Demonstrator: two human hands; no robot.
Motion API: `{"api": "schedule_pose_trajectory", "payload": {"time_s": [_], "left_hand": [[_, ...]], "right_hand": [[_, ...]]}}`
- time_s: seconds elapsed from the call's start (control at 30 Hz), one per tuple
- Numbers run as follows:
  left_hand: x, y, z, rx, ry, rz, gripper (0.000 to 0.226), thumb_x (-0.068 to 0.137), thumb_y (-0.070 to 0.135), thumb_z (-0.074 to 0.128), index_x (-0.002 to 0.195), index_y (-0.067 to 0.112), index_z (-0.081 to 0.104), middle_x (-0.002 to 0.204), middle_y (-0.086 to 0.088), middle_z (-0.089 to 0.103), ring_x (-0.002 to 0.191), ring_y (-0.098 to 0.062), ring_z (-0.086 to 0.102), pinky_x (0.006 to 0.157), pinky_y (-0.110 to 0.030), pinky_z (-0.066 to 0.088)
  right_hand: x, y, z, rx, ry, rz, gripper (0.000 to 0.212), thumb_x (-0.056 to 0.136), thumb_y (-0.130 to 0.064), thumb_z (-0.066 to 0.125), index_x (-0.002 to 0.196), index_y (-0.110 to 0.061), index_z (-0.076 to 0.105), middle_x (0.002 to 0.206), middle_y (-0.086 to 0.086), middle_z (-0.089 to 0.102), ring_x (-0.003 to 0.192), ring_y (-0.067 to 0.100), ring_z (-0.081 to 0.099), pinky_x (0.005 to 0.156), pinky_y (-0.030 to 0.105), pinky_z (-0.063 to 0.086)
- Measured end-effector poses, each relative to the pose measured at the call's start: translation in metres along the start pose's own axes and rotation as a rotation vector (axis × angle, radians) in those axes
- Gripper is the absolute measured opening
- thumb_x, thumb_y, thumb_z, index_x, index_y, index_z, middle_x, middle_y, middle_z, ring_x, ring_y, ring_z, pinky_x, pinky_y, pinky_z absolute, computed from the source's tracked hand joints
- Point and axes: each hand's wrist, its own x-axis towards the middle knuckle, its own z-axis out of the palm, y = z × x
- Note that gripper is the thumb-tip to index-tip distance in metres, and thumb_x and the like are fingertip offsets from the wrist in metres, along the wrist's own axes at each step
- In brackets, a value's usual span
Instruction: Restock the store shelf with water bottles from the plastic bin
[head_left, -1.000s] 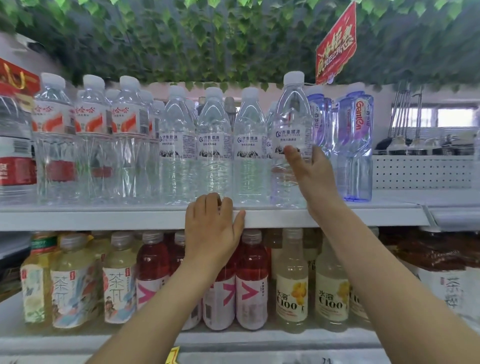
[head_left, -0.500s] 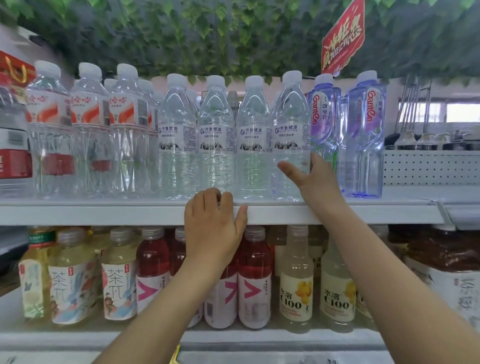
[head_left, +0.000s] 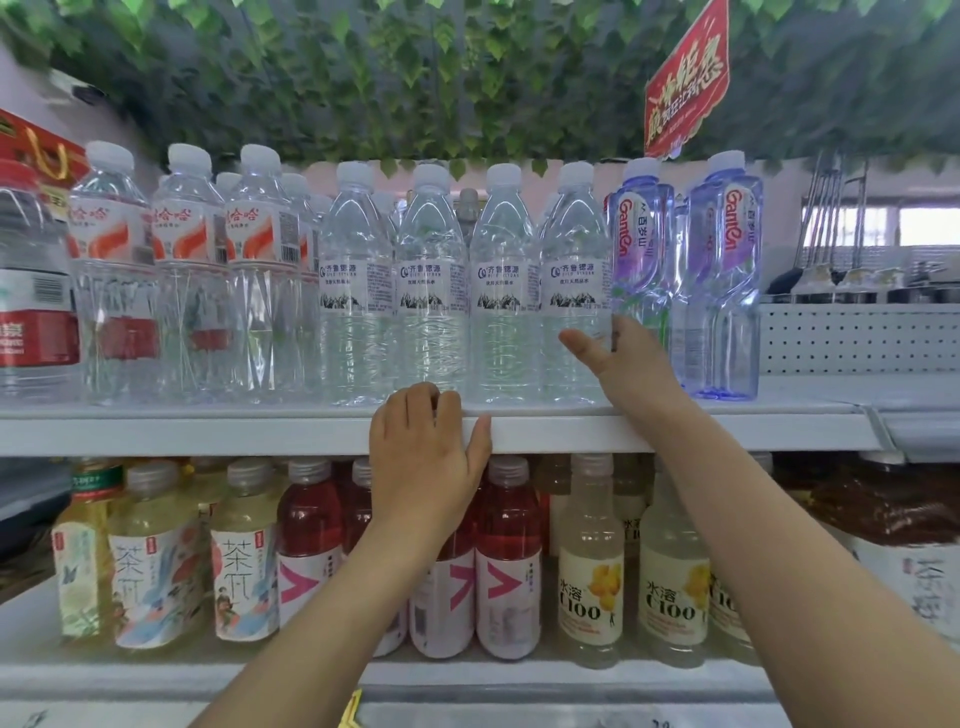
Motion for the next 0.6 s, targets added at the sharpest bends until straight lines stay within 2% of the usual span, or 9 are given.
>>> {"api": "schedule_pose_trajectory", "payload": {"time_s": [0.07,0.17,0.23,0.27,0.37,0.43,0.5,0.57,0.6], "left_hand": [[0.0,0.0,0.001,-0.001,0.015,0.001,0.04,0.088,0.037,0.037,0.087,0.006,0.062,0.088,-0.011,0.057,0.083,-0.029,0.053,0.078,-0.033,0.03],[-0.001,0.0,0.001,-0.006,0.031,0.003,0.04,0.088,0.037,0.037,0.087,0.006,0.062,0.088,-0.01,0.057,0.084,-0.027,0.049,0.078,-0.032,0.03],[0.0,0.0,0.0,0.001,0.021,0.011,0.041,0.089,0.037,0.036,0.087,0.005,0.062,0.088,-0.01,0.057,0.084,-0.028,0.051,0.078,-0.033,0.03],[0.0,0.0,-0.001,0.003,0.013,0.017,0.041,0.089,0.037,0.036,0.087,0.005,0.062,0.088,-0.011,0.057,0.083,-0.029,0.053,0.078,-0.033,0.03],[0.0,0.001,-0.005,0.021,-0.042,0.009,0.042,0.088,0.039,0.035,0.086,0.008,0.063,0.087,-0.009,0.057,0.081,-0.028,0.054,0.078,-0.033,0.031],[0.0,-0.001,-0.01,0.024,-0.101,-0.001,0.042,0.088,0.041,0.034,0.086,0.011,0.063,0.087,-0.006,0.057,0.08,-0.026,0.054,0.078,-0.033,0.039],[-0.001,-0.004,-0.014,-0.012,-0.142,0.02,0.043,0.087,0.041,0.035,0.089,0.012,0.065,0.087,-0.007,0.057,0.078,-0.026,0.055,0.074,-0.033,0.048],[-0.004,-0.01,-0.021,-0.09,-0.201,0.042,0.046,0.087,0.041,0.035,0.099,0.01,0.065,0.094,-0.01,0.059,0.083,-0.028,0.058,0.078,-0.035,0.05],[-0.005,-0.012,-0.025,-0.135,-0.238,0.072,0.046,0.089,0.04,0.034,0.11,0.009,0.062,0.104,-0.011,0.058,0.093,-0.029,0.058,0.085,-0.036,0.048]], "right_hand": [[0.0,-0.001,-0.001,-0.011,-0.02,0.014,0.073,0.084,-0.056,0.053,0.134,-0.005,0.038,0.119,0.004,0.049,0.117,0.024,0.046,0.098,0.039,0.037],[-0.001,-0.005,-0.004,-0.02,-0.069,0.014,0.073,0.088,-0.052,0.049,0.14,-0.004,0.031,0.12,0.002,0.042,0.116,0.02,0.041,0.099,0.038,0.034],[-0.003,-0.008,-0.005,-0.049,-0.083,0.014,0.07,0.092,-0.049,0.046,0.142,-0.005,0.027,0.142,0.009,0.039,0.13,0.025,0.037,0.104,0.037,0.03],[-0.006,-0.011,-0.005,-0.065,-0.083,0.009,0.071,0.092,-0.049,0.045,0.143,-0.005,0.026,0.147,0.01,0.035,0.134,0.026,0.033,0.106,0.037,0.029],[-0.011,-0.009,0.001,-0.131,-0.009,-0.014,0.07,0.091,-0.052,0.045,0.139,-0.003,0.033,0.141,0.014,0.042,0.129,0.029,0.04,0.101,0.037,0.034],[-0.018,-0.004,0.008,-0.174,0.084,-0.064,0.068,0.091,-0.052,0.045,0.138,-0.003,0.035,0.138,0.014,0.045,0.126,0.028,0.042,0.102,0.038,0.035],[-0.029,-0.002,0.014,-0.217,0.152,-0.103,0.064,0.094,-0.045,0.045,0.143,-0.005,0.029,0.143,0.012,0.039,0.131,0.026,0.038,0.105,0.035,0.032],[-0.04,-0.003,0.016,-0.242,0.184,-0.117,0.062,0.096,-0.037,0.044,0.145,-0.005,0.025,0.145,0.012,0.033,0.133,0.024,0.033,0.106,0.033,0.029],[-0.043,-0.003,0.017,-0.269,0.2,-0.114,0.06,0.097,-0.035,0.045,0.144,-0.004,0.025,0.144,0.012,0.033,0.133,0.025,0.032,0.107,0.033,0.029]]}}
